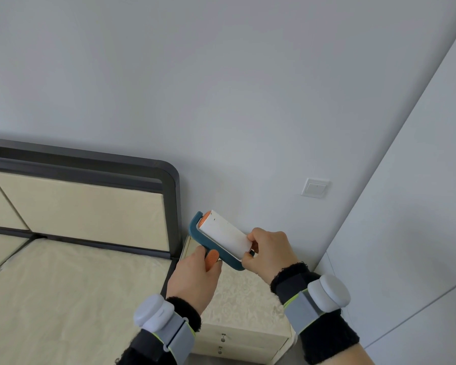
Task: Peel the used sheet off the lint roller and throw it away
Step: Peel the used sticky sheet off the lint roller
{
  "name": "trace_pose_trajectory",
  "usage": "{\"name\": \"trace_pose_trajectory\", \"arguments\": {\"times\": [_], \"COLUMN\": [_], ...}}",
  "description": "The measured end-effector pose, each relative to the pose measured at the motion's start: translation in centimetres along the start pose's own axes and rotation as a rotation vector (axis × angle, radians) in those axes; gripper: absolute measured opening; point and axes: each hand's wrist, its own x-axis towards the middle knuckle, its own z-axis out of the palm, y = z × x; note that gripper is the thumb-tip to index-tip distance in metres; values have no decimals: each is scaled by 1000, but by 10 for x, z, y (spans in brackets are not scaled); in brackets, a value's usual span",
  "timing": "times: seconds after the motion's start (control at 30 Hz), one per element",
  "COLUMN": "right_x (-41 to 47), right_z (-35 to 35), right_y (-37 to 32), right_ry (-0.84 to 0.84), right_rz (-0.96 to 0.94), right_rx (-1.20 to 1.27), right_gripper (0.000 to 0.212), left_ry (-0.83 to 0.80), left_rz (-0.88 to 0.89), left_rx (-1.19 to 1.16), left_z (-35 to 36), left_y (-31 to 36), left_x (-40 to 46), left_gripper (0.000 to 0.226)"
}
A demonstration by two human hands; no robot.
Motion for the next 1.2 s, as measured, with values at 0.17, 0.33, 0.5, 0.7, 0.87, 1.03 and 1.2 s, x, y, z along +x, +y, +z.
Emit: {"name": "trace_pose_trajectory", "arguments": {"times": [0.17, 0.33, 0.5, 0.7, 0.87, 1.03, 1.2], "right_x": [-1, 1, -3, -6, -5, -4, 1], "right_z": [-1, -7, -8, -1, 2, 3, 3], "right_y": [0, 5, 2, 1, 2, 2, 1], "right_ry": [4, 60, 115, 69, 70, 104, 98], "right_rz": [-9, -33, 7, 22, -8, -14, -9], "right_rx": [-19, 11, 152, 276, 221, 162, 114], "right_gripper": [24, 27, 32, 44, 28, 18, 20], "left_ry": [-3, -22, 2, 14, 18, -2, -1], "left_rz": [7, 7, 8, -12, -24, -23, -19], "left_rx": [0, -15, -77, -83, -76, -71, -60], "left_z": [-1, -2, -6, -7, -7, -6, -6], "left_y": [1, 0, 4, 4, 3, 1, 3], "left_x": [-1, -3, 1, 1, 2, 0, -1], "left_gripper": [13, 15, 23, 25, 24, 22, 23]}}
